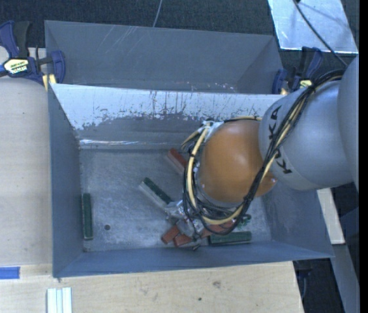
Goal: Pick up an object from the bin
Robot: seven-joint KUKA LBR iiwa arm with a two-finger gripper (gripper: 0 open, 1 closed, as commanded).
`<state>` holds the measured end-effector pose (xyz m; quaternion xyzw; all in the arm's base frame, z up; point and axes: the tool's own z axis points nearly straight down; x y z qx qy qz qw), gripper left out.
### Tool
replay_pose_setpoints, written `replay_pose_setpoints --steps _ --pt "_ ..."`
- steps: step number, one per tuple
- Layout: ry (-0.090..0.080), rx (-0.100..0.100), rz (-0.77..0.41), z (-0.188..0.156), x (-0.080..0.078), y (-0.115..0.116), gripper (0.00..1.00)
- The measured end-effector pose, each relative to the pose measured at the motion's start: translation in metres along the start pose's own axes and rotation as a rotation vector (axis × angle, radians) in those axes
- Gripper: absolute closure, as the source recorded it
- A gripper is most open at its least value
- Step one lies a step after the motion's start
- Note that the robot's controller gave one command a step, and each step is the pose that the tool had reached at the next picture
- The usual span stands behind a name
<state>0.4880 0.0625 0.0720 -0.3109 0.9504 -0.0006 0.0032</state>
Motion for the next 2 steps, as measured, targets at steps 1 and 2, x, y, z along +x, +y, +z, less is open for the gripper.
replay_pose_setpoints --steps 1,2 --pt "-0.009 0.004 -0.193 -0.0002 -0.0018 -0.0252 0.00" --pt "-0.003 -0.001 -0.191 0.0010 0.0002 -0.0238 1.00"
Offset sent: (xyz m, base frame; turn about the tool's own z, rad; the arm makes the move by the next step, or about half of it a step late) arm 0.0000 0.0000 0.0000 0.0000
